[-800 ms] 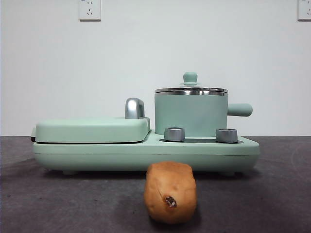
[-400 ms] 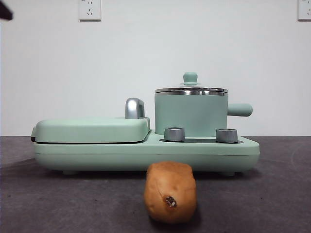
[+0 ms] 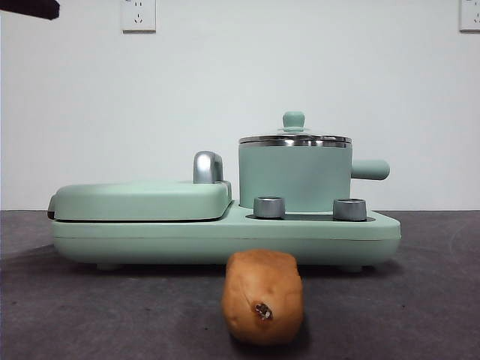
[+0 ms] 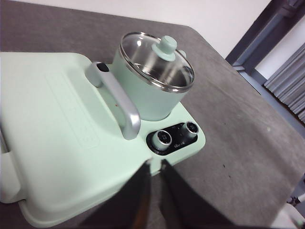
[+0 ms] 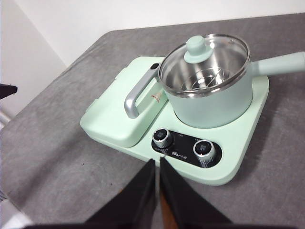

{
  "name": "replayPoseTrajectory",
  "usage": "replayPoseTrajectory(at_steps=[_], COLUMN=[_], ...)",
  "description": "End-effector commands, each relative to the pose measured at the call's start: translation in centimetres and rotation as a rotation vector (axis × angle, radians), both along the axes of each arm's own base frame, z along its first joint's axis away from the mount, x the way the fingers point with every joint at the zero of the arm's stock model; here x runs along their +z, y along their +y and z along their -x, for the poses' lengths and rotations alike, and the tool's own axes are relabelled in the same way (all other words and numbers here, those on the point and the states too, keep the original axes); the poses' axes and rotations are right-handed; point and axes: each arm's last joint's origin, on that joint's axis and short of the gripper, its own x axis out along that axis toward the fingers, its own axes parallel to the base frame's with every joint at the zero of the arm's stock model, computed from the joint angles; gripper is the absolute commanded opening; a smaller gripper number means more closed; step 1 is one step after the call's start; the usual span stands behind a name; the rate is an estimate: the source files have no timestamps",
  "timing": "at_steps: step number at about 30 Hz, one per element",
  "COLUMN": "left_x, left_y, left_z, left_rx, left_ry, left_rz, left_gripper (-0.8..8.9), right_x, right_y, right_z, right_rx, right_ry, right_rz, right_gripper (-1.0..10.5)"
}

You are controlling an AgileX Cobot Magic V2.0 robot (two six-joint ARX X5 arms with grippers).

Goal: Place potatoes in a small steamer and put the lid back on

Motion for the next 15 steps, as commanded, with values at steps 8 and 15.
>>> replayPoseTrajectory(at_steps=[8,15], left_x=[0.8,1.8], left_y=[-0.8,-2.4], left_z=[-0.5,-2.4], left_rx=[-0.056,-0.121], left_ry=[-0.047,-0.018], left_rz=[0.004,-0.002], left_gripper=[4.22,4.39], right_x=[0.4,0.4], right_y=[0.0,0.0], right_z=[0.0,0.0], right_rx=[0.003,0.003], right_ry=[-0.020,-0.020], right_rz=[0.008,0.008], right_gripper=[4.5,4.6])
